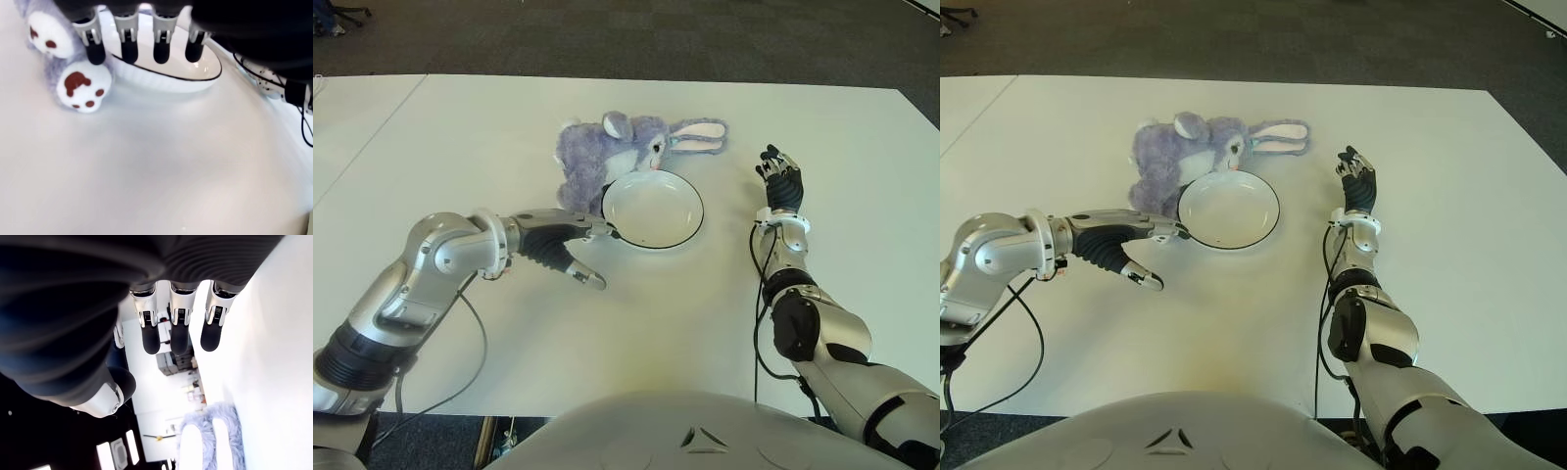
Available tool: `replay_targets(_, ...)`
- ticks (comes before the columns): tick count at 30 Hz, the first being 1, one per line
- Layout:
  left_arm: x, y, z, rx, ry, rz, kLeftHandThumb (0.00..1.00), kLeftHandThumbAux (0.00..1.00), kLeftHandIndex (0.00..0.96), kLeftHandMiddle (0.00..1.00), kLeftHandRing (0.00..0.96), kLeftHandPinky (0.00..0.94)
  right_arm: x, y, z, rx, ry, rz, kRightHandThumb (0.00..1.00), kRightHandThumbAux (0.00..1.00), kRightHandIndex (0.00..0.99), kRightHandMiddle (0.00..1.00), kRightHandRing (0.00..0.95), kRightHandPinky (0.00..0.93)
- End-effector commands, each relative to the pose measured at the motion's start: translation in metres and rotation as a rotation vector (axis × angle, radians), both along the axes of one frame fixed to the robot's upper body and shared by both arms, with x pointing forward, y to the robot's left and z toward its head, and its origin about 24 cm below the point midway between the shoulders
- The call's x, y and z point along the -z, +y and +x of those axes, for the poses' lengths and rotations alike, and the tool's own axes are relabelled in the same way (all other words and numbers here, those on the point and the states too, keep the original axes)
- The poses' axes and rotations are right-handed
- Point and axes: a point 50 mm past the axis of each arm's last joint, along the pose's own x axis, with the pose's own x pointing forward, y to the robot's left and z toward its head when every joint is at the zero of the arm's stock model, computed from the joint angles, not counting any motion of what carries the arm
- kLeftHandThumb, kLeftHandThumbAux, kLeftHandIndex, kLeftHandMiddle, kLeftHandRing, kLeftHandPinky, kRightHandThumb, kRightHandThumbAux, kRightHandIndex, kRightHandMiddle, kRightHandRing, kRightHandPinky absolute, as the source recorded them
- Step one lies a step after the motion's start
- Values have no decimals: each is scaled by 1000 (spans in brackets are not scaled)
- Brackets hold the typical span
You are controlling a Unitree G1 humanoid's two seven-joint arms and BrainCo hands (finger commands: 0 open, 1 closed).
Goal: Put the doll into the plate.
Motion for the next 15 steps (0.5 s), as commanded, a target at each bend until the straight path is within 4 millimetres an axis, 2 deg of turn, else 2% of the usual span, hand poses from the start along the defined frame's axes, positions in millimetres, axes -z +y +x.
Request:
replay_targets(1, -10, 18, 16, -44, -55, -22, 31, 224, 0, 0, 0, 0, 100, 22, -80, 3, 447, 149, 694, 731, 405, 136, 115, 145)
replay_targets(2, -11, 20, 19, -53, -87, -35, 36, 233, 0, 0, 0, 0, 100, 22, -80, 1, 446, 150, 694, 731, 406, 137, 115, 145)
replay_targets(4, -19, 29, 25, -110, -261, -125, 46, 268, 0, 0, 0, 0, 100, 22, -80, -3, 444, 153, 695, 731, 407, 139, 117, 141)
replay_targets(7, -38, 41, 30, -209, -460, -246, 66, 317, 0, 0, 15, 0, 100, 23, -81, -5, 443, 157, 696, 730, 407, 143, 118, 135)
replay_targets(8, -44, 44, 30, -232, -504, -271, 81, 342, 0, 0, 45, 82, 100, 23, -81, -5, 443, 158, 696, 730, 408, 145, 119, 134)
replay_targets(10, -51, 52, 30, -286, -596, -339, 86, 349, 0, 0, 54, 106, 100, 23, -81, -6, 443, 159, 696, 730, 408, 146, 119, 134)
replay_targets(12, -55, 62, 29, -354, -716, -436, 148, 420, 73, 71, 96, 184, 100, 24, -81, -7, 442, 159, 697, 729, 408, 150, 122, 139)
replay_targets(15, -62, 74, 25, -419, -868, -521, 142, 437, 105, 114, 118, 201, 100, 24, -81, -8, 443, 157, 698, 729, 409, 152, 125, 144)
